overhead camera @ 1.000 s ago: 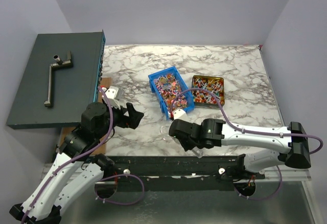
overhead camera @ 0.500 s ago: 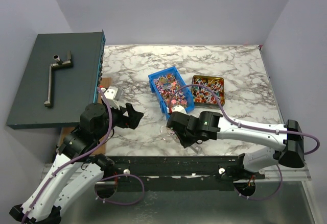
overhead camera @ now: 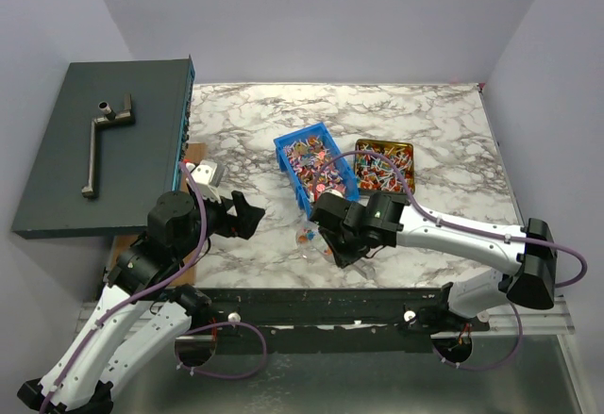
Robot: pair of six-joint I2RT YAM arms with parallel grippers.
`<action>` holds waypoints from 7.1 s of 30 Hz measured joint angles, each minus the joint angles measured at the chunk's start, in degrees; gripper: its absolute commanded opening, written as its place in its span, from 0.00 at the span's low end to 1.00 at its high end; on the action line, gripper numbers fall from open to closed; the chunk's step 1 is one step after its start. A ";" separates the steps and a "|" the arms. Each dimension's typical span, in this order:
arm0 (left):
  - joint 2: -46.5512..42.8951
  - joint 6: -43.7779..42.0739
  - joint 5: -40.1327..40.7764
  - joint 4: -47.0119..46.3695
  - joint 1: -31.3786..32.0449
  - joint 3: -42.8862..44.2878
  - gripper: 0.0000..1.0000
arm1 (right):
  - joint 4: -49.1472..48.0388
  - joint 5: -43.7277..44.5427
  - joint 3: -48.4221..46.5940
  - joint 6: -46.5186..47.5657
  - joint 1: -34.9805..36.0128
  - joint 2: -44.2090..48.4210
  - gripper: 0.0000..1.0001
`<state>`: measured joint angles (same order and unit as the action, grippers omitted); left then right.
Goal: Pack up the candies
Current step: Place the fake candies in the packing bottle, then scoop the fake candies from the storage box, then place the fake candies in the packing bottle.
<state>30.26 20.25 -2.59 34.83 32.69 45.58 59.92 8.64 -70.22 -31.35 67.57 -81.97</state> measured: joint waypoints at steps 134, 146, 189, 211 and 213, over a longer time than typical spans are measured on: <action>-1.90 -0.83 -0.63 -0.07 -0.46 -0.42 0.90 | -29.18 -7.93 -10.71 15.34 -25.68 -26.34 0.01; 1.05 -0.85 -0.90 -0.07 -1.75 -0.42 0.90 | -40.65 -5.95 0.09 16.52 -25.68 -19.30 0.01; 3.67 -1.07 -0.92 -0.04 -2.36 -0.42 0.90 | -46.49 -2.80 26.69 18.73 -17.51 18.23 0.01; 3.67 -1.05 -0.87 -0.04 -2.36 -0.42 0.90 | -31.54 7.23 24.44 8.83 -1.09 22.34 0.01; 3.67 -1.05 -0.87 -0.04 -2.38 -0.42 0.90 | -29.55 7.26 23.82 7.76 -0.07 21.75 0.01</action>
<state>33.93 19.20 -3.46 34.79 30.30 45.17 30.37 15.90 -46.39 -23.59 67.51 -60.23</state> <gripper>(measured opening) 0.900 0.307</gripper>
